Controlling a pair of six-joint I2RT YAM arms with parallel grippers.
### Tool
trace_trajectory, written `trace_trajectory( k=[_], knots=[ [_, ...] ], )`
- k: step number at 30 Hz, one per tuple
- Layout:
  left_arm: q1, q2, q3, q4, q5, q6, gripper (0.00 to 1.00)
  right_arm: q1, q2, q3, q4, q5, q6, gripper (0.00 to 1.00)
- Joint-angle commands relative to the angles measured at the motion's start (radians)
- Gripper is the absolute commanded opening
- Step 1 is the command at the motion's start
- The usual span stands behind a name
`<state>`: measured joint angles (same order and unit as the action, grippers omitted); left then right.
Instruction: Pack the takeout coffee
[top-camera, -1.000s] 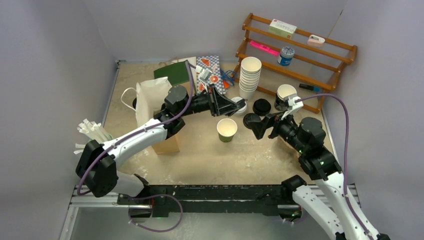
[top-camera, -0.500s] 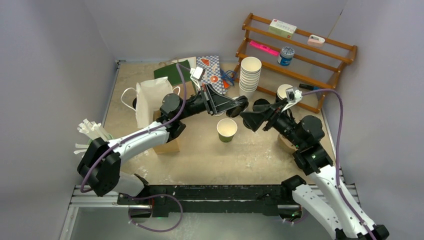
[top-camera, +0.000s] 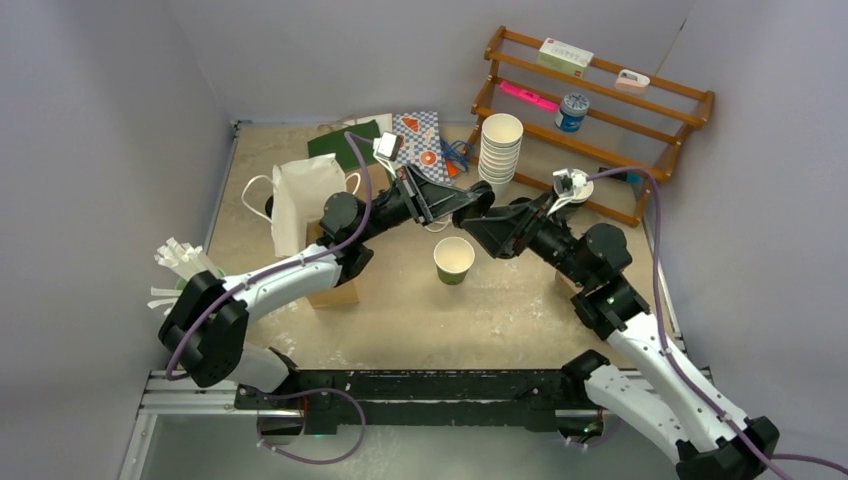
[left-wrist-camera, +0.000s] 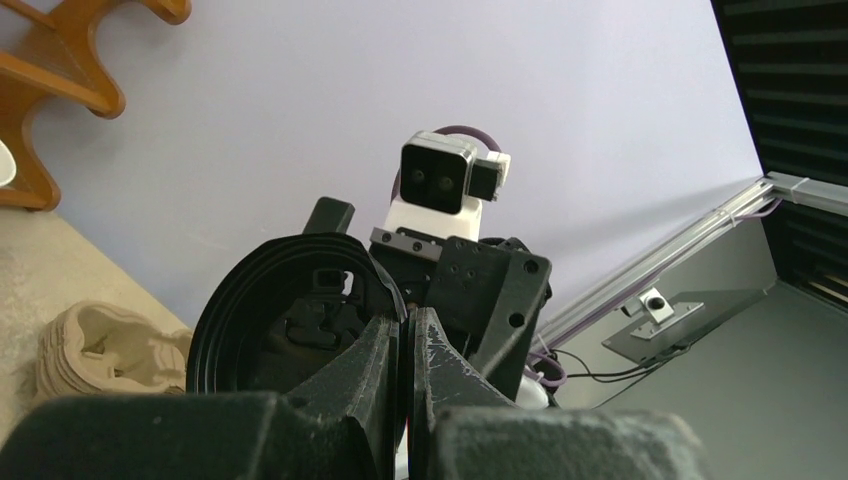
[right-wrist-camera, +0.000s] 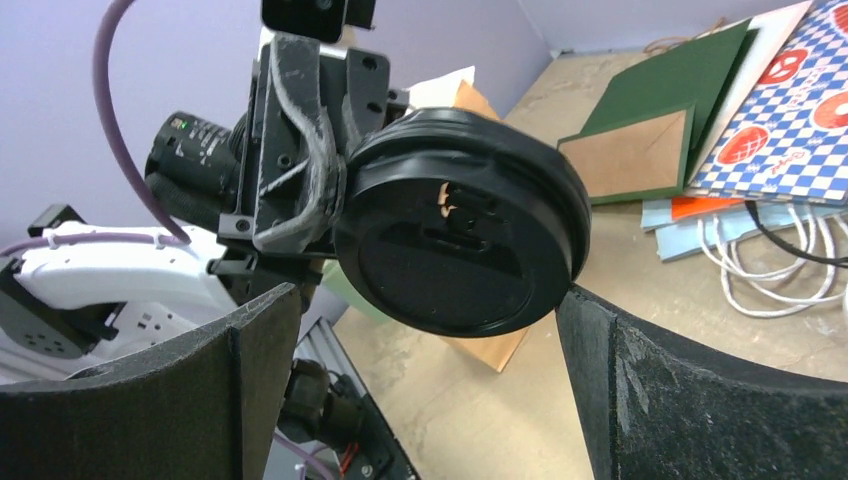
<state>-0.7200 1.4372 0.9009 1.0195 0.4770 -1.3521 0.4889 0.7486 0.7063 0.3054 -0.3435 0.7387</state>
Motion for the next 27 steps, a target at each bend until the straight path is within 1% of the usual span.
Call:
trace_trajectory(
  k=[1,4,10,18,22,27],
  knots=[
    [-0.003,0.013,-0.004,0.071,-0.028,-0.009,0.00,0.078,0.018,0.045,0.031,0.084,-0.054,0.98],
    [-0.006,0.012,-0.003,0.062,-0.034,0.005,0.00,0.111,0.029,0.053,0.025,0.123,-0.072,0.98],
    [-0.010,0.005,-0.003,0.050,-0.032,0.010,0.00,0.114,0.018,0.060,0.005,0.198,-0.079,0.98],
    [-0.010,-0.017,-0.006,0.001,-0.046,0.047,0.00,0.114,0.015,0.084,-0.003,0.215,-0.088,0.98],
    [-0.010,-0.014,-0.007,0.002,-0.043,0.047,0.00,0.114,0.031,0.096,-0.003,0.205,-0.090,0.91],
    [-0.010,-0.018,-0.012,-0.003,-0.043,0.046,0.00,0.114,0.034,0.101,-0.005,0.211,-0.088,0.90]
  ],
)
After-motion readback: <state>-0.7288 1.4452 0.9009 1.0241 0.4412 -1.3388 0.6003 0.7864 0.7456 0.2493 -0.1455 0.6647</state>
